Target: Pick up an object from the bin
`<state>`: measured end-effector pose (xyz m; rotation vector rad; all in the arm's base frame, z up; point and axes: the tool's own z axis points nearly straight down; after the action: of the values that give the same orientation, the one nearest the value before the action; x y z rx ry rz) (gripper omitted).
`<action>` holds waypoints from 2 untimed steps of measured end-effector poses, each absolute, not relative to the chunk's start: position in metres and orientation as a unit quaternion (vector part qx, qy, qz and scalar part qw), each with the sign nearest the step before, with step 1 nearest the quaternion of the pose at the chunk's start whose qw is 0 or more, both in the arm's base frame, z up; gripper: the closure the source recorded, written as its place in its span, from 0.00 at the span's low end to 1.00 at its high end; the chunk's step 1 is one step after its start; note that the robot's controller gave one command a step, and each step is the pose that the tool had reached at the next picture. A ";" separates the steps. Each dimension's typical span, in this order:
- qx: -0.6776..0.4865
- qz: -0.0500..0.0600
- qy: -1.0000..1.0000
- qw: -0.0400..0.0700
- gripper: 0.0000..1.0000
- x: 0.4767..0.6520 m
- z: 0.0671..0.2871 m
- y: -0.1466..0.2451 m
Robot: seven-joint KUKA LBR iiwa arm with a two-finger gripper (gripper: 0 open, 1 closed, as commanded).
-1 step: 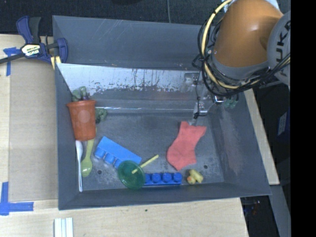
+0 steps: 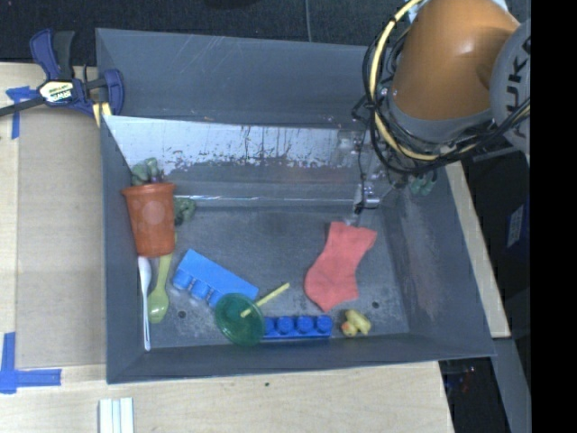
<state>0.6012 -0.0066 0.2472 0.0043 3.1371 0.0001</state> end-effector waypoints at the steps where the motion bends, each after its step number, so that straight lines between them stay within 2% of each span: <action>1: 0.027 0.000 1.000 0.004 0.00 0.566 0.185 -0.057; 2: 0.031 0.000 1.000 0.001 0.00 0.548 0.140 -0.091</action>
Offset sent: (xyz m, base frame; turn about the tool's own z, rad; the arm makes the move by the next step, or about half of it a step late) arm -0.0312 -0.0571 -0.0605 0.0172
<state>0.5485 -0.0913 0.1400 0.0958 3.1374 -0.0015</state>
